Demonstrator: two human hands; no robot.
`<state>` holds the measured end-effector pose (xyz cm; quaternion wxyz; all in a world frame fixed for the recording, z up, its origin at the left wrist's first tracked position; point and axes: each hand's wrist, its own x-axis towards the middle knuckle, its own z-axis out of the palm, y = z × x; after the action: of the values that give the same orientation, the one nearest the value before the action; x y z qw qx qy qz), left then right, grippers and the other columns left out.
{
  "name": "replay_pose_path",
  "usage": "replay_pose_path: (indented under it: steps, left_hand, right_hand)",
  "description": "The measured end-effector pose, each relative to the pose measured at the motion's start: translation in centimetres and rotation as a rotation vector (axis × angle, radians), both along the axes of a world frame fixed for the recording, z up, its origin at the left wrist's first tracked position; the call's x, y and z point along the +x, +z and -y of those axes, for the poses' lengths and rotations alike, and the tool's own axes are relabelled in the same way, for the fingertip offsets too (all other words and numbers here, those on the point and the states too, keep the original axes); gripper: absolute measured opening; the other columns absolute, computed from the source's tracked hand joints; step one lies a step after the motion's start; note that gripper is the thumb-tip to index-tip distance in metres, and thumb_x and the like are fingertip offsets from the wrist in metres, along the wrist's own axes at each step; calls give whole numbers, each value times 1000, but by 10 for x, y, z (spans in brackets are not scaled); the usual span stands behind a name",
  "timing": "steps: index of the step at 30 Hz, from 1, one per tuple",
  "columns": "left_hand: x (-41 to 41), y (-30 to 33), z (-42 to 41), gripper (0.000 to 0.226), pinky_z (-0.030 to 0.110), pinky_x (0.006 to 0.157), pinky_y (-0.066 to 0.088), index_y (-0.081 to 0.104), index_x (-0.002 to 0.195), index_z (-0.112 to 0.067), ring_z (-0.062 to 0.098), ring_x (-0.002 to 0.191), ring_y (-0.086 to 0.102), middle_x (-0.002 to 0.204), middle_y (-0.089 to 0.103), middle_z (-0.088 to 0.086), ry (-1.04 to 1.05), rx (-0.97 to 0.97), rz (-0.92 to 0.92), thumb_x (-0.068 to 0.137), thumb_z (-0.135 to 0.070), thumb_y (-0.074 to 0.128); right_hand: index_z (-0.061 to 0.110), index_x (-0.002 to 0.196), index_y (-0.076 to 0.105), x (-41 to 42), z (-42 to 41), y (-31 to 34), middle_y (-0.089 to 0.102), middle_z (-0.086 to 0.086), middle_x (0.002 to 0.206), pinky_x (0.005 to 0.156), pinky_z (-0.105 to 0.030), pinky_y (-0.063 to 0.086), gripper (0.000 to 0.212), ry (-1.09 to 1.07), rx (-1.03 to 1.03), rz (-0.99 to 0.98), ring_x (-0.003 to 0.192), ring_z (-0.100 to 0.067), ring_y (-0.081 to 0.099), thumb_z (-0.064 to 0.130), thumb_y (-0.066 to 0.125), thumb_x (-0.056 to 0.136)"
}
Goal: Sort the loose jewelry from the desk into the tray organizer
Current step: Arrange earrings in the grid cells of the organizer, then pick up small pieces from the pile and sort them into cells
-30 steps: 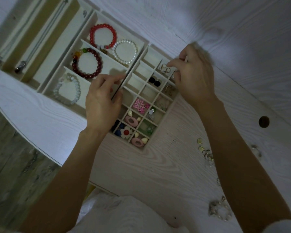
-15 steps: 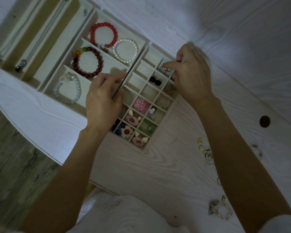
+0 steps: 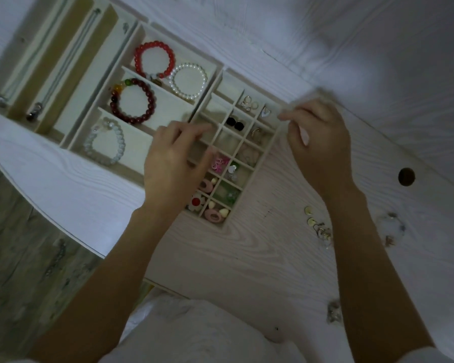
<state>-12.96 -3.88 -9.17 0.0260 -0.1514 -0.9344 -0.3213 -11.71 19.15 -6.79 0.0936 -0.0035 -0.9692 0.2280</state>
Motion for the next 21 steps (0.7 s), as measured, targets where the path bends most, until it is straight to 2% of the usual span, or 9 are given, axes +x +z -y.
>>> replay_pose_path:
  steps: [2, 4, 6, 9, 15, 21]
  left_hand:
    - [15, 4, -14, 34, 20, 75, 35, 67, 110, -11, 21, 86, 53, 97, 62, 7, -150, -19, -21, 85, -33, 64]
    - [32, 4, -27, 36, 28, 77, 41, 68, 108, -12, 25, 87, 56, 96, 64, 7, -253, -94, -11, 85, -39, 60]
    - [44, 2, -34, 35, 37, 78, 46, 68, 106, -13, 30, 92, 59, 97, 66, 7, -245, -203, -3, 84, -39, 61]
    - [56, 4, -42, 28, 41, 77, 47, 69, 102, -13, 32, 96, 61, 96, 68, 8, -175, -279, 11, 79, -29, 72]
    - [57, 1, -44, 15, 34, 67, 44, 75, 91, -18, 29, 78, 61, 79, 72, 0, -148, -252, -12, 76, -18, 70]
    - [59, -2, -45, 14, 35, 69, 42, 74, 91, -17, 29, 82, 62, 81, 71, 1, -138, -217, 4, 78, -18, 69]
  right_hand:
    - [10, 103, 68, 38, -11, 4, 65, -5, 91, 76, -33, 43, 18, -24, 22, 25, 84, -20, 56, 10, 55, 91]
    - [12, 104, 67, 79, -23, 3, 66, -4, 90, 77, -35, 43, 17, -106, 37, 87, 85, -21, 57, 13, 58, 90]
    - [12, 102, 68, 116, -33, -3, 66, -6, 89, 77, -40, 44, 17, -204, 48, 147, 86, -26, 57, 15, 60, 88]
    - [14, 99, 69, 156, -37, -10, 66, -7, 87, 75, -44, 44, 21, -336, 83, 245, 87, -32, 55, 24, 61, 83]
    - [16, 94, 72, 145, -12, -26, 68, -7, 81, 75, -39, 43, 15, -398, 130, 277, 86, -34, 58, 26, 67, 83]
    - [9, 71, 66, 132, -2, -33, 62, -8, 62, 58, -28, 37, 7, -339, 189, 205, 61, -26, 54, 7, 73, 72]
